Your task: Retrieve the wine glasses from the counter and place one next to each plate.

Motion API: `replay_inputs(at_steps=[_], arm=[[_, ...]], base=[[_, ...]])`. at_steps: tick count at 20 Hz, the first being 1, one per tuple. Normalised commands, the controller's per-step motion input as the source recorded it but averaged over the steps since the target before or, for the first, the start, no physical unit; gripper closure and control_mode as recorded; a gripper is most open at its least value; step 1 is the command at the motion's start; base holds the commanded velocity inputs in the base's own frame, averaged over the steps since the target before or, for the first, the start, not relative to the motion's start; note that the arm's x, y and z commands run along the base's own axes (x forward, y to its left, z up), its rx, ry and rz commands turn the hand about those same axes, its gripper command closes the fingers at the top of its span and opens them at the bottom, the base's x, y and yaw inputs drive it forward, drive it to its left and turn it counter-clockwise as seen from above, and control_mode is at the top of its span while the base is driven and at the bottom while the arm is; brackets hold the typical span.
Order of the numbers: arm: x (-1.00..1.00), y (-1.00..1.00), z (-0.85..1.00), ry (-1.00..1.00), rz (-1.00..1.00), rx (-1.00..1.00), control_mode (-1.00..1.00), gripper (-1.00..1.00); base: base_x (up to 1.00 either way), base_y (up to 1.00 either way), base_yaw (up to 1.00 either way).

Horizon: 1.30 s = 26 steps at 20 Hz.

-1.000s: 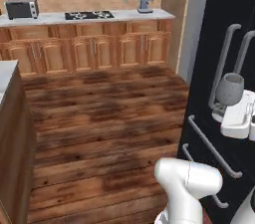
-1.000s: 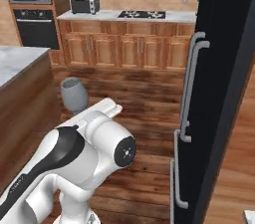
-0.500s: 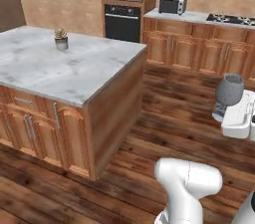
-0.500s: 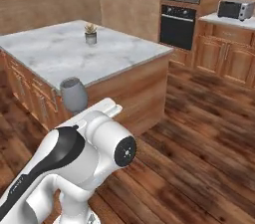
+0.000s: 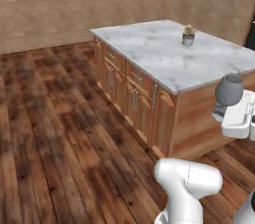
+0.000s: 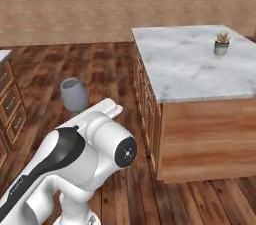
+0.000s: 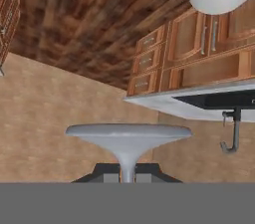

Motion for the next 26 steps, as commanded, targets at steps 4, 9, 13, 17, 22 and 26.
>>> replay_inputs(at_steps=[4, 9, 13, 17, 22, 26], arm=[[0.00, 0.00, 0.00, 0.00, 0.00, 0.00, 1.00, 1.00], [0.00, 0.00, 0.00, 0.00, 0.00, 0.00, 1.00, 1.00], [0.00, 0.00, 0.00, 0.00, 0.00, 0.00, 1.00, 1.00], [0.00, 0.00, 0.00, 0.00, 0.00, 0.00, 1.00, 1.00], [0.00, 0.00, 0.00, 0.00, 0.00, 0.00, 1.00, 1.00], [0.00, 0.00, 0.00, 0.00, 0.00, 0.00, 1.00, 1.00]], base=[[0.00, 0.00, 1.00], [0.00, 0.00, 1.00], [0.00, 0.00, 1.00], [0.20, 0.00, 1.00], [0.77, -0.18, 0.84], [0.83, -0.85, 0.49]])
